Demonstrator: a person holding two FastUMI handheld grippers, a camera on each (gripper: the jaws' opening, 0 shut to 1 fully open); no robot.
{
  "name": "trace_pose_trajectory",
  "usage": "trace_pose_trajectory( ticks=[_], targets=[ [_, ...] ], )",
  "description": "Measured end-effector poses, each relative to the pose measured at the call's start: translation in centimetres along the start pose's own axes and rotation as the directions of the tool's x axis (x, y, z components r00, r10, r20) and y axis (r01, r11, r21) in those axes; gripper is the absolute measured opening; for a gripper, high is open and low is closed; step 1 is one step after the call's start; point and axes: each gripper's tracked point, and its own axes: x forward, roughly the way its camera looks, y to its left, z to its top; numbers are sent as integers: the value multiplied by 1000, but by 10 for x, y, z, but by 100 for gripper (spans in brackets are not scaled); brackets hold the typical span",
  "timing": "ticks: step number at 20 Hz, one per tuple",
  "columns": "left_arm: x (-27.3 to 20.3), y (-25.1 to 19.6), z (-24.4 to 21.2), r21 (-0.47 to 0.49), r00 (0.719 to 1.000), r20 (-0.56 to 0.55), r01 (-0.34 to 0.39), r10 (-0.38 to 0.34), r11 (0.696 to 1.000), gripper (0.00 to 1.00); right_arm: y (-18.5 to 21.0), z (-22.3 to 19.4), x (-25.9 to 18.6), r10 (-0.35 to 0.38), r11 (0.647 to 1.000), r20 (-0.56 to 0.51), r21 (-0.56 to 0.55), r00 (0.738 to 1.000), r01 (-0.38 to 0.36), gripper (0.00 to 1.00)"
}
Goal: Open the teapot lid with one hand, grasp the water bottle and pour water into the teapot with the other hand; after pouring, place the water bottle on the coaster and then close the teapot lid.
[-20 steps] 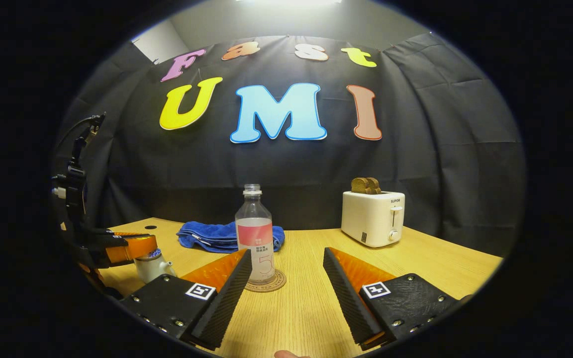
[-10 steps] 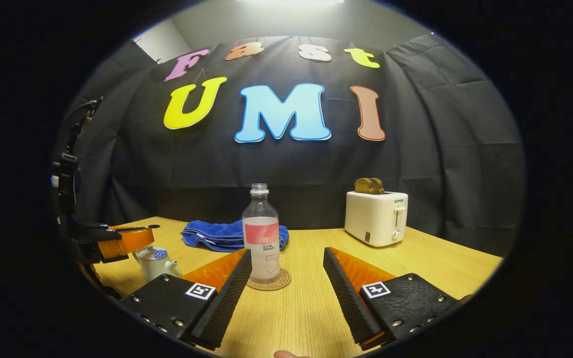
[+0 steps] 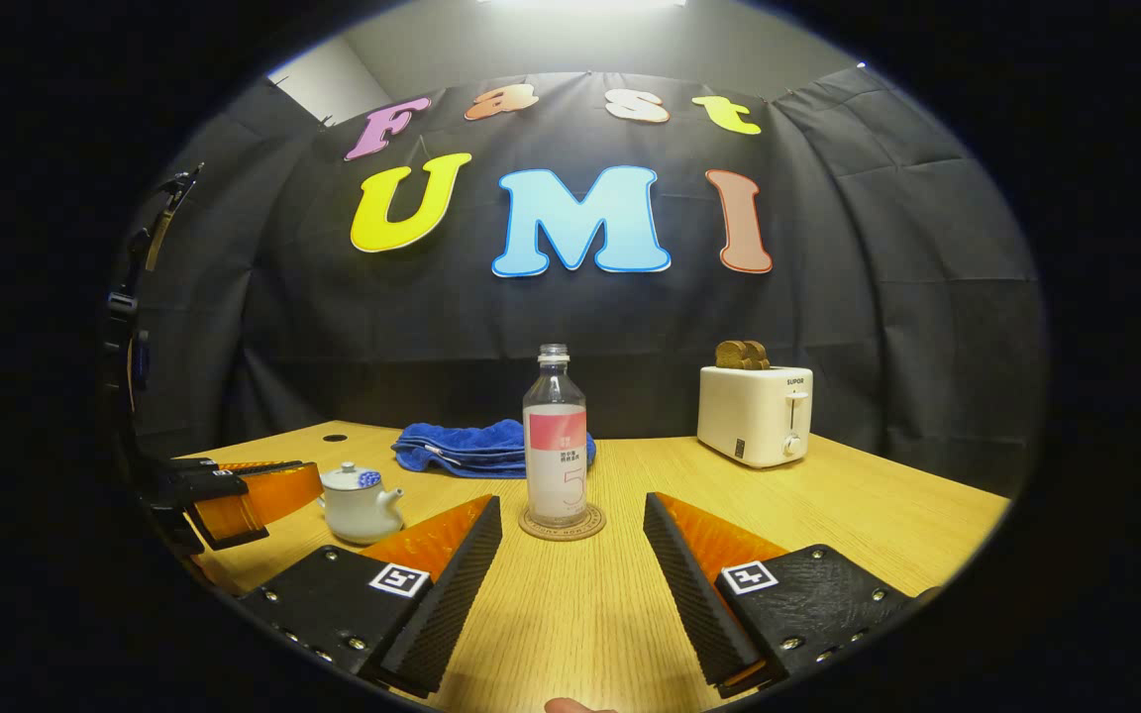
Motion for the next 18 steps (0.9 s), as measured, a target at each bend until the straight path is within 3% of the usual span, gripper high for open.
trace_pose_trajectory(
  ticks=[8,13,15,18],
  targets=[
    [-32,-3,0,-4,999,22,-49,49,999,23,8,4,-23,14,1000,22,-20,1000,-14,92],
    [-36,-10,0,57,997,45,-66,63,996,23,7,2,-23,5,1000,14,-29,1000,-4,92],
    [-38,-15,2,102,996,60,-72,66,992,34,7,-2,-21,0,999,-7,-37,1000,-1,92],
    [-42,-16,6,100,993,88,-82,74,992,41,5,-5,-21,-1,1000,-19,-12,1000,1,92]
  ],
)
